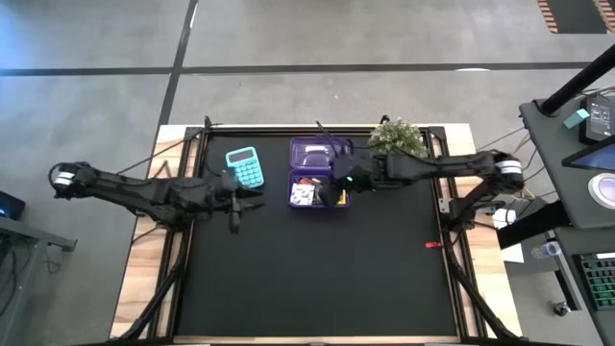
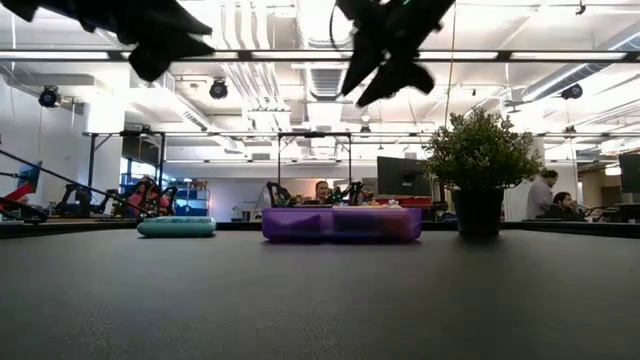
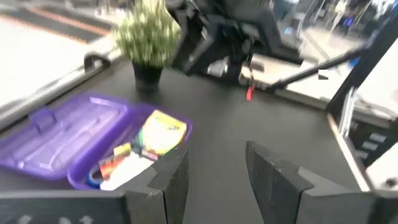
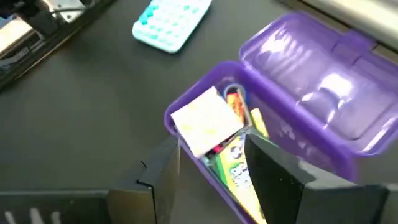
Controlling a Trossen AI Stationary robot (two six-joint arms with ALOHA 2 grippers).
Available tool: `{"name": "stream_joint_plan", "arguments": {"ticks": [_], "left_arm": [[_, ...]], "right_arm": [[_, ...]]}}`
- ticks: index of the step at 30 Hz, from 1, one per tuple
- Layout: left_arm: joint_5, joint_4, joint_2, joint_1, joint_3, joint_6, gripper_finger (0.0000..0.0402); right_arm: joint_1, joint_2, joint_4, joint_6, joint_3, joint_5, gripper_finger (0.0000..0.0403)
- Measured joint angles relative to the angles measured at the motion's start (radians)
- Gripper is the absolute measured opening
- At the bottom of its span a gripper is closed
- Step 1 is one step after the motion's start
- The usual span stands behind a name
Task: Pack school essentials
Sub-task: Return to Home Position
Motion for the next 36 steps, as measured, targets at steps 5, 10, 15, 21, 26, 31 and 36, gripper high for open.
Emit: {"name": "stream_joint_plan", "arguments": {"ticks": [5,10,15,21,26,31,36], "left_arm": [[-0.011,-0.046,-0.128,0.000,0.000,0.043,0.0139],[-0.024,-0.131,-0.230,0.000,0.000,0.052,0.0139],[-0.033,-0.187,-0.275,0.000,-0.001,0.052,0.0139],[-0.032,-0.223,-0.345,0.000,-0.012,0.055,0.0139],[-0.029,-0.172,-0.409,-0.001,-0.056,0.086,0.0139],[-0.025,-0.052,-0.481,-0.001,-0.147,0.097,0.0139],[-0.024,0.017,-0.534,-0.001,-0.218,0.056,0.0139]], "right_arm": [[0.102,-0.126,-0.021,-0.003,-0.103,0.138,0.0160],[0.184,-0.255,0.046,0.000,-0.259,0.184,0.0154],[0.246,-0.390,0.251,0.020,-0.453,0.183,0.0153],[0.299,-0.528,0.513,0.027,-0.668,0.184,0.0150],[0.309,-0.591,0.686,0.006,-0.798,0.186,0.0149],[0.309,-0.630,0.777,-0.037,-0.898,0.185,0.0142],[0.309,-0.694,0.800,-0.028,-0.963,0.183,0.0134]]}}
